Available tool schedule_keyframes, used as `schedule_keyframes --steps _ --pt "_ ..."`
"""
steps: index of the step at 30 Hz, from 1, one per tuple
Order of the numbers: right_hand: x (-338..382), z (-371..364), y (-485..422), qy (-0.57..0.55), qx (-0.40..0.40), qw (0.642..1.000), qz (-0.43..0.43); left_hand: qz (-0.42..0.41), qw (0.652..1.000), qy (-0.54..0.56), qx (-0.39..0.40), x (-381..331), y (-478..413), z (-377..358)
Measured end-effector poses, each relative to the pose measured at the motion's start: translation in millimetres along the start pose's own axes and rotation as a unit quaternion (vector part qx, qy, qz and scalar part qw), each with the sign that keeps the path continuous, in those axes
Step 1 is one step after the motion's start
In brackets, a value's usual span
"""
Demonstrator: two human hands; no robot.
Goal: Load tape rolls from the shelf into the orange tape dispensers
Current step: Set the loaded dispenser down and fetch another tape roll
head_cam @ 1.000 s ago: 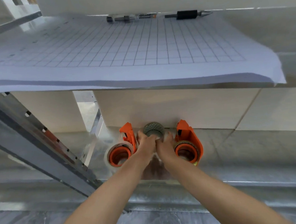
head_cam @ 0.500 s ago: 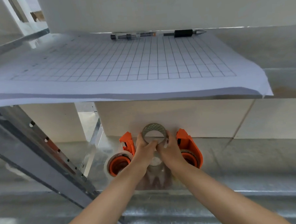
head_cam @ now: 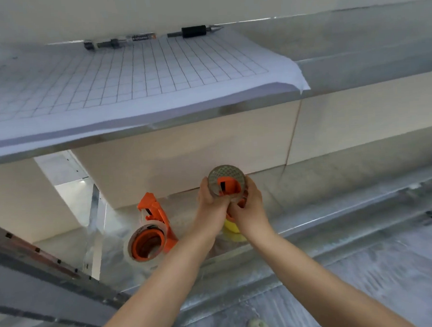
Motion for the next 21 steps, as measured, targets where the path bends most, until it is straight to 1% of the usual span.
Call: schedule_keyframes --steps 4,7,12,15,21 --pt "-5.1 26.5 14.9 0.021 -0.036 0.999 -0.015 -0.021 0.999 -0.008 0.045 4.5 9.4 -23.2" --pt "-7.4 49.7 26.0 0.019 -0.064 0.997 -0.027 -0.037 0.995 -0.049 0.083 9.6 15.9 -42.5" --pt "-11.2 92.4 46.3 0.006 -0.119 0.992 -0.032 -0.101 0.98 -0.095 0.146 5.9 30.3 -78.9" --pt "-16.6 117.6 55.5 0.001 -0.154 0.987 -0.04 -0.112 0.971 -0.109 0.181 6.7 35.4 -103.4" --pt "-23.9 178.0 65.8 -0.003 -0.209 0.978 -0.026 -0.112 0.956 -0.157 0.22 12.2 45.8 -166.7"
Point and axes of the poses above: each hand's wrist, its own y-axis away from the middle knuckle, its own z-axis out of the back of the hand, x = y × z, the point moved 7 cm from there along -y, towards the middle knuckle, and after that the axes turned 15 degrees about z, right-handed, at the moved point
